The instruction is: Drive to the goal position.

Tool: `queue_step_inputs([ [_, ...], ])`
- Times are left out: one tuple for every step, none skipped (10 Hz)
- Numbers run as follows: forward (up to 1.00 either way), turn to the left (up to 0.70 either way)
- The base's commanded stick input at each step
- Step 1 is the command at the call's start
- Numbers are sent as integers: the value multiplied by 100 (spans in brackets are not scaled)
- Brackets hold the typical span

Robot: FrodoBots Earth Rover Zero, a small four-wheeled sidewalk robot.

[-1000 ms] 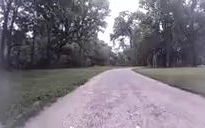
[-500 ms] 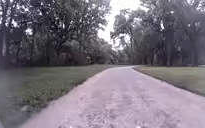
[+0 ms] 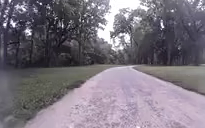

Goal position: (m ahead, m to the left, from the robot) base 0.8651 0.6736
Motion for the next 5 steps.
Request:
queue_step_inputs([
  [70,-12],
  [70,-11],
  [70,-10],
  [70,-8],
  [70,-7],
])
